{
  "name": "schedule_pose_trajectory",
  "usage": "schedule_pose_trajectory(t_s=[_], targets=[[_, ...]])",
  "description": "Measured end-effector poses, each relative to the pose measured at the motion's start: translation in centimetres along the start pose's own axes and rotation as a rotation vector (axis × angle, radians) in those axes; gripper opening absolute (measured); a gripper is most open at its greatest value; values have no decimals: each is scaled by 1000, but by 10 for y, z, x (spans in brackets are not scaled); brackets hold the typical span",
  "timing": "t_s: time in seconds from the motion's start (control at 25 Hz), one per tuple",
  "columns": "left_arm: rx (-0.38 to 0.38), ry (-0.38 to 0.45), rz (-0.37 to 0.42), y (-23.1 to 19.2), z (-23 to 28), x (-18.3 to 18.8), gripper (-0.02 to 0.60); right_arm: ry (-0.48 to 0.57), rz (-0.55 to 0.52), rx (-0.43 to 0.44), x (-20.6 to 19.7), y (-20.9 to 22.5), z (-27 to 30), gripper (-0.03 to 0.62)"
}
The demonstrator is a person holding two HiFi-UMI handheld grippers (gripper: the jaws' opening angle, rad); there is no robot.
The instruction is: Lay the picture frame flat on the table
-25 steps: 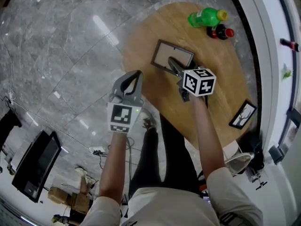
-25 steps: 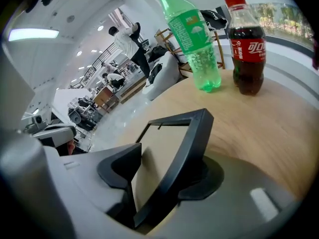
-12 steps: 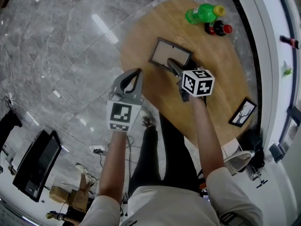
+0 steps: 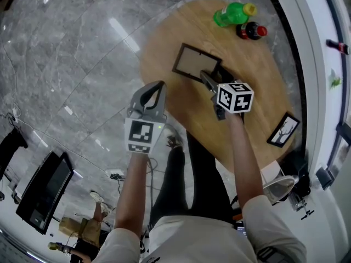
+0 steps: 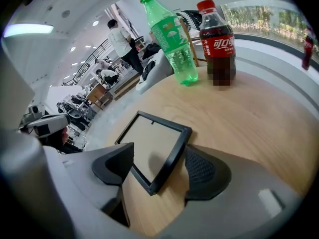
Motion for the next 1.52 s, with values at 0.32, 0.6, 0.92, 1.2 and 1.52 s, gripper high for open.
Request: schedule_pose_trajectory(t_s=[0.32, 0.6, 0.92, 1.2, 1.52], targets=[[7, 11, 11, 13, -6, 4, 9, -23, -21, -4, -13, 8, -13, 314], [19, 32, 28, 32, -34, 24, 9, -37, -102, 14, -16, -15, -66, 306], [33, 125, 63, 52, -78, 76, 9, 134, -157, 9, 28, -55, -160, 235], [51, 243, 111, 79, -152, 128, 9, 279, -230, -1, 39, -117, -254, 171], [89, 343, 122, 106, -246, 145, 9, 436, -312, -3, 32, -198, -347, 102]])
Point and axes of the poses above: the fingertips, and each gripper's own axes: z forward along the fingers, y to its right, x out of its top, the point moved 1 cm from there along -z, backward along the fingers, and after that the axes turned 4 degrees about -y, right-handed, at the moved point
